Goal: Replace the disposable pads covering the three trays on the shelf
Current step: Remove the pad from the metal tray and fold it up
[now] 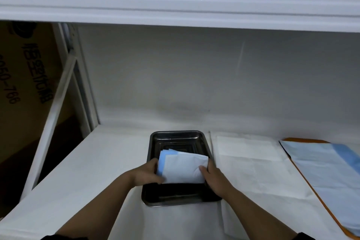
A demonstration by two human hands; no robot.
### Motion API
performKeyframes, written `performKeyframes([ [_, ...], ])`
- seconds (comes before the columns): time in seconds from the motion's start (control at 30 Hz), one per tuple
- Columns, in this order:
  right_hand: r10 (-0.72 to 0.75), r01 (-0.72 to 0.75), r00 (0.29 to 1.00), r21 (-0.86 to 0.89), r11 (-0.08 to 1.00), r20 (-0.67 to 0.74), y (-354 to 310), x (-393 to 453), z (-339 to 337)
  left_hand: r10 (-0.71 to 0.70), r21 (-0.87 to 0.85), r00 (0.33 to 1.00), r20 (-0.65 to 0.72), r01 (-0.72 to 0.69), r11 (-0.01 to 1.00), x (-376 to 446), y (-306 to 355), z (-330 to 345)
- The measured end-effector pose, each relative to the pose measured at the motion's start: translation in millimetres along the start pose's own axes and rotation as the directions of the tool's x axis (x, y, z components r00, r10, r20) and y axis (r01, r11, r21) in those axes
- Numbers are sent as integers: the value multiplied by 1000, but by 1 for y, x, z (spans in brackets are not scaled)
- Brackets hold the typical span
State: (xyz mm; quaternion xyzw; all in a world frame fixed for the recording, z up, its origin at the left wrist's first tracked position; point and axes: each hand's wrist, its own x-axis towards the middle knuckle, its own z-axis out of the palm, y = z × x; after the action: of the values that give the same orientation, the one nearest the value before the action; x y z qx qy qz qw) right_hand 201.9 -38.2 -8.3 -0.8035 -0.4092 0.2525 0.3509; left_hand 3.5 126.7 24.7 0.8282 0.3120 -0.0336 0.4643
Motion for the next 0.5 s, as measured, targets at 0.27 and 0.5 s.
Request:
performKeyframes([
  [0.27,-77,58,978,102,993,192,7,9,-1,135,251,970,-203,-82,965,17,-23,14],
  [0.5,-348,479,878,-617,624,329,21,3,6,393,739,914,-98,-197,644,11,-49,20],
])
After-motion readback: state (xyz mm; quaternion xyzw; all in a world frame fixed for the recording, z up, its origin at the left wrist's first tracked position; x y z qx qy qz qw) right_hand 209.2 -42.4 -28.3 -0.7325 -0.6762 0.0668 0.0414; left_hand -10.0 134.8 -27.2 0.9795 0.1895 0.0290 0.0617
